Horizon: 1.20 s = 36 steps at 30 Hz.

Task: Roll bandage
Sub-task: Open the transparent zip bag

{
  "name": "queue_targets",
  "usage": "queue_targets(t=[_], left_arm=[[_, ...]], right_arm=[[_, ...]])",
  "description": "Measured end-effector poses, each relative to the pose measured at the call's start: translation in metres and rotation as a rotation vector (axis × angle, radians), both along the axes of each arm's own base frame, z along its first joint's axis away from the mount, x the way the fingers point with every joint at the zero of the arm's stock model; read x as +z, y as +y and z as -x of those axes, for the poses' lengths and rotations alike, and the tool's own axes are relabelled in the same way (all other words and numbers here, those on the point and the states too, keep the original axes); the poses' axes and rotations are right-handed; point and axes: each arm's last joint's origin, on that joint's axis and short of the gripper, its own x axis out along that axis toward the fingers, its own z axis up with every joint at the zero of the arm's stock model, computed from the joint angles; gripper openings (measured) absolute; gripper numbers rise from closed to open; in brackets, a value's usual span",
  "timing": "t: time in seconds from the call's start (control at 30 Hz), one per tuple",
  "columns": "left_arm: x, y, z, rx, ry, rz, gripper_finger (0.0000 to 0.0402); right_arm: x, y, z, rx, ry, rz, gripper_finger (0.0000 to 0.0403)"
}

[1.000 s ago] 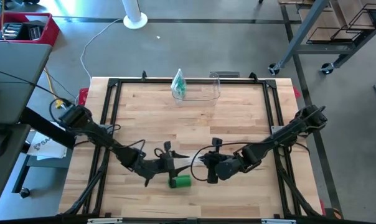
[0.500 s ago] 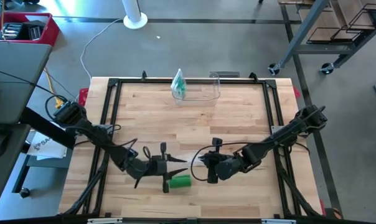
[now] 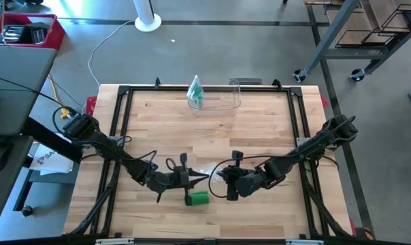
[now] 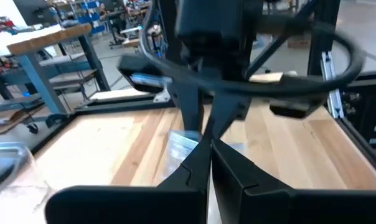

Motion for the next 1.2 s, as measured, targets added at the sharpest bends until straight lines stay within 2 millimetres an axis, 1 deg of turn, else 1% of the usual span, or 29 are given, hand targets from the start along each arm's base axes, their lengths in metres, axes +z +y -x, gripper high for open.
queue_targets(t=[0.13, 0.33, 0.43, 0.53, 0.7, 0.83, 0.93, 1.07, 1.2], left_arm=[[-0.009, 0.0, -0.007, -0.009, -0.012, 0.013, 0.0002], [-0.011, 0.004, -0.012, 0.006, -0.03, 0.022, 0.0003], [-0.007, 0.003, -0.01, -0.001, -0.033, -0.002, 0.0003], [0.001, -0.001, -0.004, -0.007, -0.047, -0.035, 0.0003], [0.015, -0.004, 0.006, 0.061, -0.075, -0.069, 0.0013], [0.017, -0.001, 0.008, 0.152, -0.082, -0.075, 0.0022], [0.017, 0.004, 0.005, 0.164, -0.079, -0.074, 0.0026], [0.016, 0.008, 0.0, 0.081, -0.076, -0.066, 0.0026], [0.012, 0.013, -0.005, -0.054, -0.035, -0.047, 0.0027]], right_arm=[[0.0, 0.0, 0.0, 0.0, -0.001, 0.0, 0.0], [0.0, 0.0, 0.0, 0.0, 0.0, 0.0, 0.0], [0.0, 0.0, 0.0, 0.002, 0.0, 0.001, 0.0], [0.0, 0.0, 0.0, -0.003, -0.002, 0.005, 0.0], [0.0, -0.002, -0.001, -0.072, -0.036, 0.051, 0.0], [-0.011, 0.001, -0.008, -0.06, -0.03, 0.088, 0.0], [-0.022, 0.005, -0.013, -0.036, -0.018, 0.12, 0.0], [-0.032, 0.005, -0.017, -0.045, -0.004, 0.154, 0.0], [-0.031, 0.004, -0.017, -0.056, -0.006, 0.214, 0.0]])
